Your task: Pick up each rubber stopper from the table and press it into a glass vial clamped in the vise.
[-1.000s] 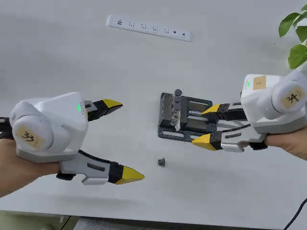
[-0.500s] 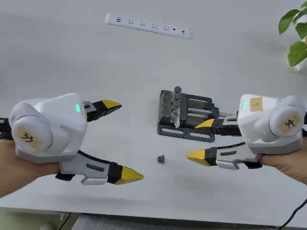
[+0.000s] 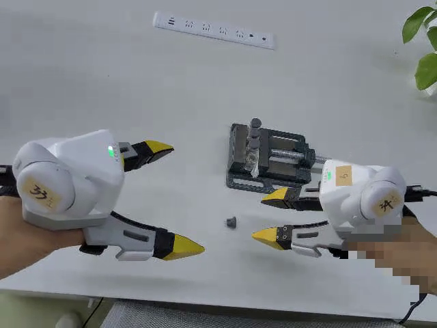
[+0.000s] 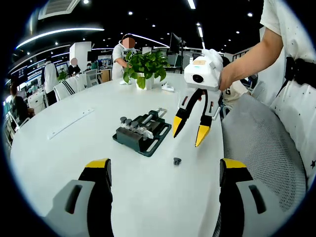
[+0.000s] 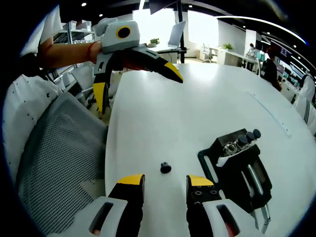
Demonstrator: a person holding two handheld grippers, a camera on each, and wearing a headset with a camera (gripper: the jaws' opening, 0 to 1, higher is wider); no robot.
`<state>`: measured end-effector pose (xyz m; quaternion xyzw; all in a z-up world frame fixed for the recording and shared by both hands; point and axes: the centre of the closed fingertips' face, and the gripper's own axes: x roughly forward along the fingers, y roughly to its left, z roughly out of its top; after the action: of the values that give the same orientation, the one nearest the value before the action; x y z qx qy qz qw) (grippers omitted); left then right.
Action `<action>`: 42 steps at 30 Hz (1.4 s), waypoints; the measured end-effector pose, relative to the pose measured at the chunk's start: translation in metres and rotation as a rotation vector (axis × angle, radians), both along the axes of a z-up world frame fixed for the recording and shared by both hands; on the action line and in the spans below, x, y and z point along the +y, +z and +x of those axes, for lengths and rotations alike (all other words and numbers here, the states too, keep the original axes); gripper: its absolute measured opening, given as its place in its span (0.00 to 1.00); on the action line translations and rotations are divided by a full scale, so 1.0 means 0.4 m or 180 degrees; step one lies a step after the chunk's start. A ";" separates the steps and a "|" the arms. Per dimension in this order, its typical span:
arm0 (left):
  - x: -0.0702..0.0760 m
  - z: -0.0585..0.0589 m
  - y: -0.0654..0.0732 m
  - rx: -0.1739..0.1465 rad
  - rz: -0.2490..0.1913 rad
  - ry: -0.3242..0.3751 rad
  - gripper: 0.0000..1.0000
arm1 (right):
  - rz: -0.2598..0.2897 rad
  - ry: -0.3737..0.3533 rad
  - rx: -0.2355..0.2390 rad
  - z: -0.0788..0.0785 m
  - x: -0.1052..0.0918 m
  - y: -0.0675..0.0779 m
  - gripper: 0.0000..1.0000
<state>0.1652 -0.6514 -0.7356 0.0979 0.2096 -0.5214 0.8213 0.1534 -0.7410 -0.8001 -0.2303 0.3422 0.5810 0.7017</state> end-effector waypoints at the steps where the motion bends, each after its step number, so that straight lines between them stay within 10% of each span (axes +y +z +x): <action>1: 0.000 0.000 -0.001 0.0003 -0.0001 0.0001 0.90 | -0.0008 0.0011 -0.0004 0.000 0.002 -0.008 0.30; 42: -0.003 0.008 -0.018 0.0093 0.0001 0.0007 0.88 | -0.0022 0.0222 0.0009 0.015 0.059 -0.097 0.08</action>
<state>0.1682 -0.6526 -0.7429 0.0902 0.2218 -0.5218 0.8188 0.1594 -0.7173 -0.8387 -0.2437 0.3370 0.6042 0.6797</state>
